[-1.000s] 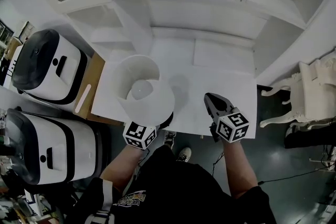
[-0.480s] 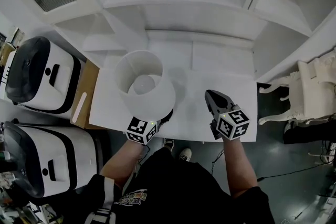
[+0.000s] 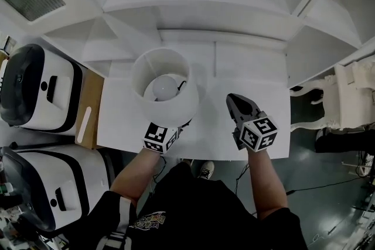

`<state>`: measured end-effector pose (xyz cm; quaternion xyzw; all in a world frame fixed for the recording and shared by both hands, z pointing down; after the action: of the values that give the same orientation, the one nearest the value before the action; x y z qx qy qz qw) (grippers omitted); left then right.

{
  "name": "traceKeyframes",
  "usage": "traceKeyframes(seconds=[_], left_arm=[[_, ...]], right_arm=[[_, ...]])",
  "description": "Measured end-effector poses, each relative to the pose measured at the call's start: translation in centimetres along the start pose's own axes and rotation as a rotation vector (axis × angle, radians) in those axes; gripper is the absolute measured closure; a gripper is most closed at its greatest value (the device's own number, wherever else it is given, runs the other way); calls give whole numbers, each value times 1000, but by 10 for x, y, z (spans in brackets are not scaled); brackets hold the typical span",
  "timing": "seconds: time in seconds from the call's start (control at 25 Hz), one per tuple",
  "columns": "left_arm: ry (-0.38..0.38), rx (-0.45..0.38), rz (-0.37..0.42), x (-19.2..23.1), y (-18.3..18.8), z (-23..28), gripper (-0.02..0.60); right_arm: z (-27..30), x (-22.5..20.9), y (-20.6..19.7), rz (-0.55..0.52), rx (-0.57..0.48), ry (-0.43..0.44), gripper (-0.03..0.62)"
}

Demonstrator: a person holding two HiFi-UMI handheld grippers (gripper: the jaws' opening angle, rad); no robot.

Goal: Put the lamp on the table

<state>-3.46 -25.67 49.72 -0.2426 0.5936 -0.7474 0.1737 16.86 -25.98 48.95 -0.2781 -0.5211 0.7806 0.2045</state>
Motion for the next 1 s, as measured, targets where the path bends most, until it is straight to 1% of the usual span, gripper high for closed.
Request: traceKeyframes(seconds=[0.32, 0.72, 1.0], left_arm=[[-17, 0, -5, 30, -6, 32, 442], [-28, 2, -15, 56, -13, 68, 442], [-40, 1, 11, 71, -15, 98, 442]], right_arm=[[33, -11, -6, 26, 21, -21, 568], [57, -27, -11, 58, 43, -55, 569], [64, -41, -20, 83, 63, -81, 568]])
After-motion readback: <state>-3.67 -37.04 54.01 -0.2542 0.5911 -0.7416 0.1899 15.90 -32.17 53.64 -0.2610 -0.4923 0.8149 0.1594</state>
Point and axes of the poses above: the fingertips, and each gripper's own axes: z forward along the fingers, x to its left, y out of its top, the point moved 5 cm from there along -z, backward along the fingers, and after that the axes turned 6 degrees about -z, right-handed, at the moved point
